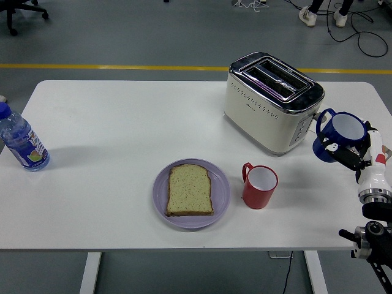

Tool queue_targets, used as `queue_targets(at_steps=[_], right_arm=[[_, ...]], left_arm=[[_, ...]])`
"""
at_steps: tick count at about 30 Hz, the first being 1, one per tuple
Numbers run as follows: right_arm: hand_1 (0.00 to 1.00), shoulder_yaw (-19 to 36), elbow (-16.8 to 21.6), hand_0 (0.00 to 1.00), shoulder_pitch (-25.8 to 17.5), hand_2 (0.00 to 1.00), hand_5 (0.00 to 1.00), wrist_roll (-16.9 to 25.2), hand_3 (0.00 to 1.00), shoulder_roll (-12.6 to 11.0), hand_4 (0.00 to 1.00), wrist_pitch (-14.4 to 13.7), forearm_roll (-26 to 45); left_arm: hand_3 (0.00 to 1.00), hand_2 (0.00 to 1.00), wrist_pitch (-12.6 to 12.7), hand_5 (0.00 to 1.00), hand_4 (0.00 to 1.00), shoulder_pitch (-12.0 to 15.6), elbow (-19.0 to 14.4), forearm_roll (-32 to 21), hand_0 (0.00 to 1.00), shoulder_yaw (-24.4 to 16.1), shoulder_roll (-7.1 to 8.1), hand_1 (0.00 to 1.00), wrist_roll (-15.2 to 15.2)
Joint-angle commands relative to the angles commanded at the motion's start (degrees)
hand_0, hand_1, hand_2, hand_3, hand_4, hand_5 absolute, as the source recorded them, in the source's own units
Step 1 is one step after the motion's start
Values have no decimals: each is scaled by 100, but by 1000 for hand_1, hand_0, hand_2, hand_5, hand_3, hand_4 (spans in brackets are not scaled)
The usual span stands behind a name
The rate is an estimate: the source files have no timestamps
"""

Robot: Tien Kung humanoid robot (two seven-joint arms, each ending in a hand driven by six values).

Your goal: Pick up the cup,pour liquid into bread,place the cup on the desk

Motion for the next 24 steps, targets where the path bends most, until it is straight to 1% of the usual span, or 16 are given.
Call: queue_targets(at_steps=[1, 2, 3, 6, 7, 10, 13, 14, 17, 21, 24], right_arm=[[271, -61, 120, 222, 59, 510, 21, -153, 545, -37, 748, 15, -77], [241, -98, 218, 247, 94, 502, 2, -307, 556, -59, 678, 24, -123], [241, -182, 338, 247, 163, 502, 2, -458, 556, -86, 678, 55, -114], [241, -330, 519, 247, 282, 502, 2, -686, 556, -101, 678, 107, -138], [225, -413, 595, 241, 366, 468, 2, -792, 546, -88, 757, 131, -204], [225, -589, 712, 241, 544, 468, 2, -960, 546, -71, 757, 159, -307], [225, -783, 767, 241, 748, 468, 2, -1014, 546, -74, 757, 252, -315], [220, -832, 776, 234, 800, 465, 2, -1024, 552, -74, 742, 272, -321], [220, -1057, 774, 234, 1072, 465, 2, -1104, 552, -52, 742, 343, -424], [217, -1209, 743, 228, 1259, 465, 2, -1194, 553, -27, 740, 358, -579], [217, -1503, 632, 228, 1579, 465, 2, -1322, 553, 20, 740, 357, -786]], left_arm=[[560, 662, 0, 837, 331, -2, 0, -3, 639, 0, 2, 649, 0], [562, 662, 1, 845, 334, -3, 0, -4, 640, -1, 3, 649, 0], [562, 662, 0, 845, 334, -6, -2, -3, 640, 3, 7, 649, 0], [562, 662, 1, 845, 334, -7, 1, -10, 640, -1, 11, 649, 1], [564, 663, 0, 842, 333, -6, 1, -19, 640, 3, 12, 649, 2], [564, 663, 0, 842, 333, -6, -1, -22, 640, -4, 14, 649, 1], [564, 663, 0, 842, 333, -9, 0, -29, 640, -4, 20, 649, 2], [563, 663, 0, 841, 332, -10, 0, -30, 641, -5, 22, 649, 1], [563, 663, 1, 841, 332, -15, 1, -33, 641, -7, 31, 649, 3], [563, 663, 0, 841, 330, -14, -1, -25, 641, -19, 41, 649, 3], [563, 663, 2, 841, 330, 0, 3, -32, 641, -20, 48, 649, 3]])
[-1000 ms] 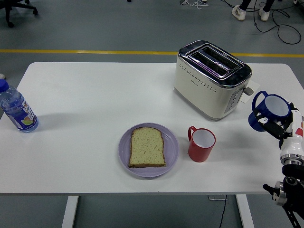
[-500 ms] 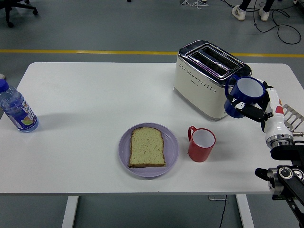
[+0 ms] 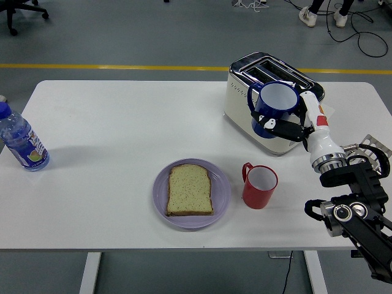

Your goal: Pick up the cup,pour liquid into bread,place the cup on the desk

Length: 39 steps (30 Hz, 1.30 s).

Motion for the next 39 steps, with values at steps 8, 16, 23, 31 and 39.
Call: queue_targets(at_steps=[8, 16, 23, 31, 39], right_arm=[[214, -661, -341, 226, 685, 468, 2, -471, 556, 88, 725, 0, -945], [223, -1208, -658, 238, 1121, 474, 2, -836, 561, 62, 693, 213, -2062], [237, -1670, -719, 257, 1463, 482, 2, -1099, 562, -134, 680, 408, -3562], [248, -2454, -708, 269, 1901, 480, 2, -1084, 559, -368, 691, 446, -4649], [313, -3219, -870, 314, 2246, 491, 2, -1070, 557, -425, 694, 428, -4969]], left_arm=[[565, 663, -1, 838, 326, 20, 2, -25, 640, 34, 11, 649, 0], [564, 663, -3, 838, 326, 61, 8, -73, 640, 84, 3, 649, 3], [564, 663, 0, 837, 325, 88, 18, -98, 640, 108, 22, 649, 4], [564, 663, -1, 837, 326, 57, 6, -81, 640, 87, 16, 649, 0], [563, 663, 0, 833, 323, 60, 13, -90, 640, 48, 15, 649, 1]])
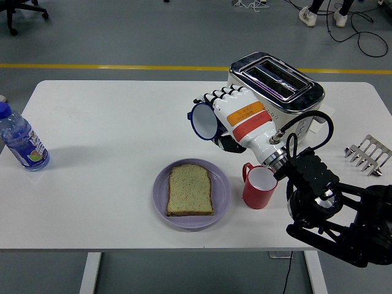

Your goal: Pick up the cup,pour liquid into bread,place the cup on the desk

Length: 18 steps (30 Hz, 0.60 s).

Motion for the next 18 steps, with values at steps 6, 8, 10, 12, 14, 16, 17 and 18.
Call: queue_targets(at_steps=[6, 8, 10, 12, 14, 16, 17, 18], right_arm=[[329, -255, -163, 317, 149, 500, 2, -207, 555, 14, 688, -132, -385], [329, -393, -217, 317, 252, 500, 2, -340, 555, 1, 688, -153, -385], [329, -477, -247, 317, 312, 500, 2, -415, 555, -9, 688, -142, -385], [340, -552, -269, 331, 360, 503, 2, -469, 556, -18, 679, -118, -385], [340, -601, -287, 331, 385, 503, 2, -507, 556, -24, 679, -98, -385], [340, -634, -303, 331, 396, 503, 2, -529, 556, -24, 679, -88, -385], [344, -651, -307, 340, 398, 506, 2, -550, 557, -20, 666, -98, -385], [344, -658, -309, 340, 399, 506, 2, -558, 557, -18, 666, -102, -385]], left_arm=[[562, 662, 0, 835, 325, -11, -3, -1, 640, -14, -2, 649, 0], [562, 662, 0, 835, 325, -18, -4, -1, 640, -19, -1, 649, -1], [562, 662, 1, 835, 325, -22, -1, -2, 640, -19, -1, 649, -1], [562, 663, 0, 836, 327, -23, -5, -2, 640, -25, 0, 649, -1], [562, 663, 0, 836, 327, -24, -5, 5, 640, -34, 1, 649, -2], [562, 663, 2, 836, 327, -23, -3, 0, 640, -37, 0, 649, -3], [560, 663, 1, 836, 328, -20, -4, -1, 640, -34, 1, 648, -3], [560, 663, 1, 836, 328, -18, -5, -1, 640, -33, 1, 648, -2]])
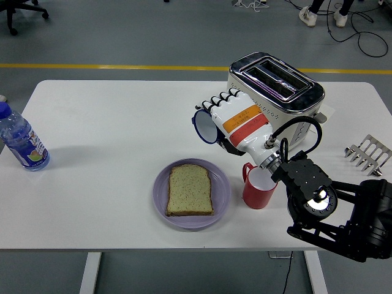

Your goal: Pick up the cup,pour liquid into bread,place the cup on the desk

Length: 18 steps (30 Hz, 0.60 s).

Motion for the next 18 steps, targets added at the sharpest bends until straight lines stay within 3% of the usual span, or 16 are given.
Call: queue_targets(at_steps=[4, 11, 18], right_arm=[[344, 10, -27, 340, -17, 506, 2, 44, 557, 15, 666, -93, 0], [313, 279, -57, 337, -186, 477, 2, 263, 549, 32, 685, -504, 86], [304, 1048, 159, 335, -614, 469, 2, 859, 549, 19, 683, -745, 1347]], left_arm=[[560, 663, 0, 836, 328, 6, 1, 1, 640, 4, 0, 648, 1], [560, 662, -1, 839, 328, 11, -5, 14, 638, 1, -7, 648, 1], [560, 661, 0, 839, 329, 20, -3, 29, 638, -18, -6, 647, 0]])
